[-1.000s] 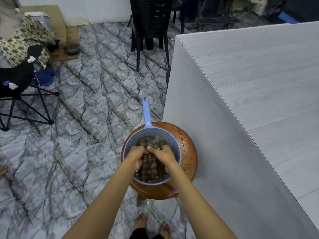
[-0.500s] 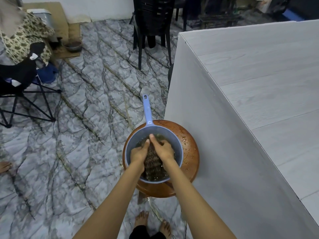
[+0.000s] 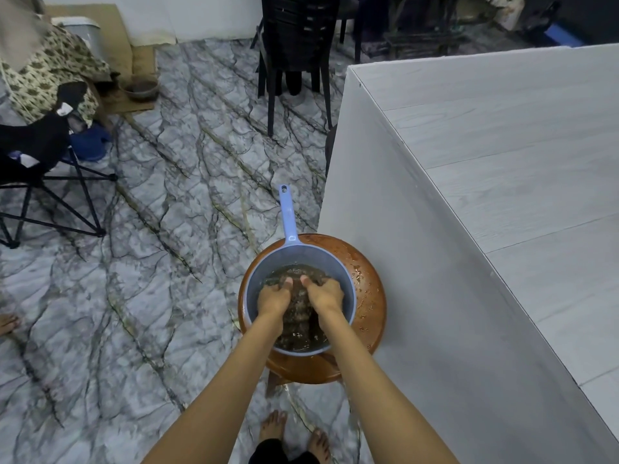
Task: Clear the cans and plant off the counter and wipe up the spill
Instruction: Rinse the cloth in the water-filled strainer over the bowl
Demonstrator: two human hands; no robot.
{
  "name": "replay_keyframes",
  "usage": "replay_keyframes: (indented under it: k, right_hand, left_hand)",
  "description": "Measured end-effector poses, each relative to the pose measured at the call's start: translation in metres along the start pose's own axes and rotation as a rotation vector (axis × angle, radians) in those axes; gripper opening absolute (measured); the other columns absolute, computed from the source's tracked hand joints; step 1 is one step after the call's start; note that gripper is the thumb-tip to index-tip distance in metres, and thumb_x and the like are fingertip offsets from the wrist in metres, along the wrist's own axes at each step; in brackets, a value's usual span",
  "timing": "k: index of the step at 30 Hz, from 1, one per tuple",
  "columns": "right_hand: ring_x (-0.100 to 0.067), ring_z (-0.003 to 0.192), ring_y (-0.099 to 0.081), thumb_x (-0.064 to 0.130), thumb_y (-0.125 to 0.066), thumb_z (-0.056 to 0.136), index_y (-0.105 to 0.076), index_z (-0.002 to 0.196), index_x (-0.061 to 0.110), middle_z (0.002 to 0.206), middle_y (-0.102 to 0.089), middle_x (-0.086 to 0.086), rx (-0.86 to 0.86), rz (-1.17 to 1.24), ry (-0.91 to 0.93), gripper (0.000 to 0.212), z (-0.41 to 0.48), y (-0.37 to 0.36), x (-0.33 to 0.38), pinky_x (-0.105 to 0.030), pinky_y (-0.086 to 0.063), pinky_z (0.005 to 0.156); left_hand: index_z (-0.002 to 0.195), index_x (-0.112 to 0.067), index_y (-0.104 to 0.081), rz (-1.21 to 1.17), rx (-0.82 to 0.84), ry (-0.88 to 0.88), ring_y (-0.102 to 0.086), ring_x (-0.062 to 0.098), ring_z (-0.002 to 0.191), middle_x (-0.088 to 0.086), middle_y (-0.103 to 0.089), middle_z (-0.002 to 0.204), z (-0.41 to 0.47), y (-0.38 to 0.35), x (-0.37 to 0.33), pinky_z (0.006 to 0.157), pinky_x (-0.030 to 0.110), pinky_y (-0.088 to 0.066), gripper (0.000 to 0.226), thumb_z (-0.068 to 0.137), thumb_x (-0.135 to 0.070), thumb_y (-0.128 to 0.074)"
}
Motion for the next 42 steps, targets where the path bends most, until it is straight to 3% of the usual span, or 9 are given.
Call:
replay_keyframes:
  k: [3, 7, 12, 19, 22, 27, 31, 37, 42]
  right_hand:
    - [-0.029, 0.098, -0.06, 0.028, -0.049, 0.095, -0.062, 0.108, 0.001, 0.115, -0.065, -0.016, -0.053, 0.031, -0.052, 0.033, 0.0, 0.005, -0.001, -0.033, -0.046, 0.089]
    - [-0.03, 0.118, -0.053, 0.042, -0.054, 0.09, -0.052, 0.127, 0.002, 0.131, -0.056, -0.014, 0.048, 0.158, -0.079, 0.055, -0.007, -0.001, -0.002, -0.036, -0.042, 0.102]
    - [-0.031, 0.114, -0.057, 0.024, -0.063, 0.087, -0.057, 0.117, -0.003, 0.123, -0.061, -0.016, 0.094, 0.05, -0.037, 0.04, -0.009, -0.001, 0.0, -0.031, -0.044, 0.095]
    - [-0.022, 0.096, -0.052, 0.02, -0.065, 0.084, -0.059, 0.098, 0.01, 0.107, -0.059, -0.008, 0.137, 0.088, -0.023, 0.018, -0.016, 0.007, -0.002, -0.028, -0.039, 0.08]
    - [-0.024, 0.113, -0.049, 0.021, -0.068, 0.082, -0.043, 0.13, 0.009, 0.129, -0.053, -0.011, 0.255, 0.018, 0.031, 0.056, -0.02, 0.008, -0.001, -0.028, -0.038, 0.088]
    - [-0.026, 0.134, -0.034, 0.016, -0.081, 0.067, -0.003, 0.146, 0.006, 0.146, -0.033, -0.011, 0.366, -0.184, 0.055, 0.112, -0.02, -0.001, -0.007, -0.032, -0.031, 0.107]
    - [-0.024, 0.129, -0.042, 0.019, -0.088, 0.057, -0.031, 0.139, 0.004, 0.139, -0.045, -0.009, 0.373, -0.33, 0.119, 0.1, -0.016, -0.007, -0.003, -0.031, -0.035, 0.108]
    - [-0.028, 0.113, -0.056, 0.019, -0.074, 0.075, -0.051, 0.119, 0.003, 0.123, -0.057, -0.014, 0.322, -0.649, 0.123, 0.052, -0.017, -0.007, -0.007, -0.03, -0.045, 0.093]
    - [-0.024, 0.102, -0.057, 0.012, -0.067, 0.075, -0.058, 0.106, 0.004, 0.115, -0.061, -0.015, 0.295, -0.483, 0.168, 0.033, -0.017, -0.005, -0.002, -0.031, -0.049, 0.089]
  left_hand:
    - [0.1, 0.003, -0.063, 0.062, -0.015, -0.021, -0.054, 0.031, 0.104, 0.012, -0.055, 0.099, 0.0, 0.001, -0.004, 0.085, 0.034, -0.04, 0.043, 0.094, -0.035, -0.042]
    - [0.123, -0.003, -0.053, 0.209, 0.126, -0.017, -0.052, 0.032, 0.116, 0.012, -0.058, 0.125, 0.007, -0.002, -0.001, 0.103, 0.04, -0.042, 0.041, 0.087, -0.025, -0.056]
    - [0.11, 0.002, -0.062, 0.619, 0.004, -0.218, -0.057, 0.035, 0.111, 0.021, -0.062, 0.119, 0.0, 0.002, -0.012, 0.092, 0.035, -0.044, 0.037, 0.088, -0.026, -0.056]
    - [0.113, -0.004, -0.062, -0.096, 0.233, 0.074, -0.063, 0.027, 0.098, 0.014, -0.067, 0.106, 0.007, -0.005, -0.005, 0.087, 0.038, -0.053, 0.045, 0.078, -0.03, -0.07]
    - [0.112, 0.0, -0.062, -0.214, 0.342, 0.191, -0.063, 0.024, 0.076, 0.014, -0.067, 0.089, 0.006, -0.007, -0.003, 0.058, 0.032, -0.057, 0.035, 0.08, -0.014, -0.067]
    - [0.087, -0.004, -0.064, -0.253, 0.493, 0.27, -0.062, 0.023, 0.081, 0.01, -0.072, 0.071, 0.0, -0.008, -0.006, 0.066, 0.033, -0.052, 0.006, 0.084, -0.006, -0.059]
    - [0.09, -0.006, -0.068, -0.203, 0.616, 0.106, -0.069, 0.02, 0.078, 0.009, -0.073, 0.08, -0.01, -0.001, -0.026, 0.07, 0.031, -0.054, 0.011, 0.083, -0.005, -0.059]
    - [0.107, -0.001, -0.063, -0.048, 0.258, 0.017, -0.06, 0.032, 0.106, 0.019, -0.065, 0.114, 0.012, 0.004, -0.015, 0.094, 0.043, -0.049, 0.032, 0.08, -0.017, -0.068]
    - [0.115, 0.005, -0.057, 0.546, -0.03, -0.212, -0.056, 0.037, 0.111, 0.024, -0.061, 0.119, 0.003, 0.001, -0.023, 0.092, 0.039, -0.046, 0.045, 0.086, -0.03, -0.059]
Point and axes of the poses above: each hand's wrist, its own z-axis towards the middle knuckle, its own y-axis out of the back of the hand, x = y × z, the point moved 6 cm from there along z, towards the middle knuckle
